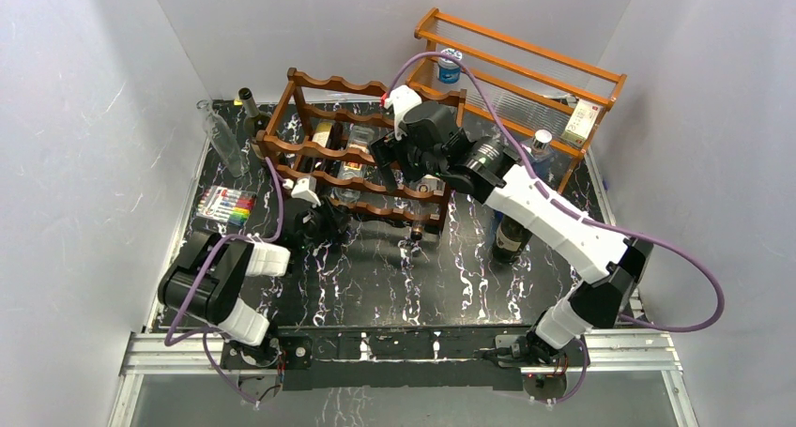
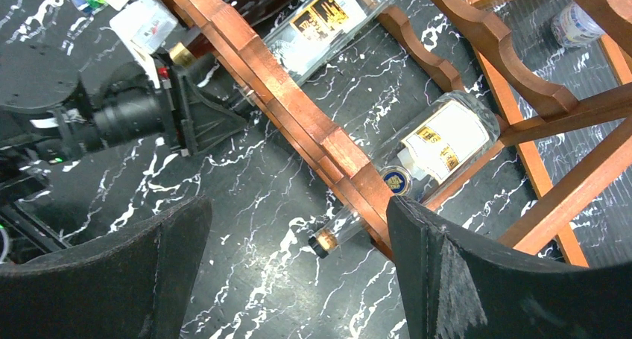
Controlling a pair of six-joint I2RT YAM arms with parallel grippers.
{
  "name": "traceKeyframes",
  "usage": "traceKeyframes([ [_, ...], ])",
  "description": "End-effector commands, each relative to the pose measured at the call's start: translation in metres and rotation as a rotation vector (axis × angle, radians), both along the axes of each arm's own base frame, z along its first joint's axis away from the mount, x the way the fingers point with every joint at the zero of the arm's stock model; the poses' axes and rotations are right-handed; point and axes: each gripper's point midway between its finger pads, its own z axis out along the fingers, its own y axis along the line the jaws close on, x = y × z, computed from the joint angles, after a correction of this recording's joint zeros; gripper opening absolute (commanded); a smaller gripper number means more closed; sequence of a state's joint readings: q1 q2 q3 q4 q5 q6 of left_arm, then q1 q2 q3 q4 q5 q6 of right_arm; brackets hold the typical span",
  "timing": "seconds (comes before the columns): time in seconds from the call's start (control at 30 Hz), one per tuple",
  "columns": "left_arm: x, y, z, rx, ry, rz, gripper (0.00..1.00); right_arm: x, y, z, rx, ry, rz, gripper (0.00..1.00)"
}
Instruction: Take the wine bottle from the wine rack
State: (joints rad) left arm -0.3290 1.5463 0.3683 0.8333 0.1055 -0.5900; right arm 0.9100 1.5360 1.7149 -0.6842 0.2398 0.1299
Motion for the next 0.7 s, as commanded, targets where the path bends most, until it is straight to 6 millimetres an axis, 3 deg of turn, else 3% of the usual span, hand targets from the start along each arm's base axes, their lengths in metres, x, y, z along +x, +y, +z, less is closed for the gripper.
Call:
traceKeyframes([
  [0.0, 0.000, -0.003, 0.031, -0.018, -0.069, -0.027, 0.23, 0.017, 0.005, 0.014, -0.001, -0.068, 0.000, 0.98],
  [0.1, -0.010, 0.000, 0.036, -0.008, -0.038, -0.037, 0.10, 0.022, 0.009, 0.006, -0.028, -0.068, 0.025, 0.98],
  [0.23, -0.024, 0.002, 0.051, -0.014, -0.017, -0.046, 0.00, 0.034, 0.010, -0.006, -0.071, -0.063, 0.022, 0.96],
  [0.67, -0.075, 0.003, 0.082, -0.106, 0.047, -0.076, 0.00, 0.062, 0.000, -0.036, -0.139, -0.059, -0.076, 0.85],
])
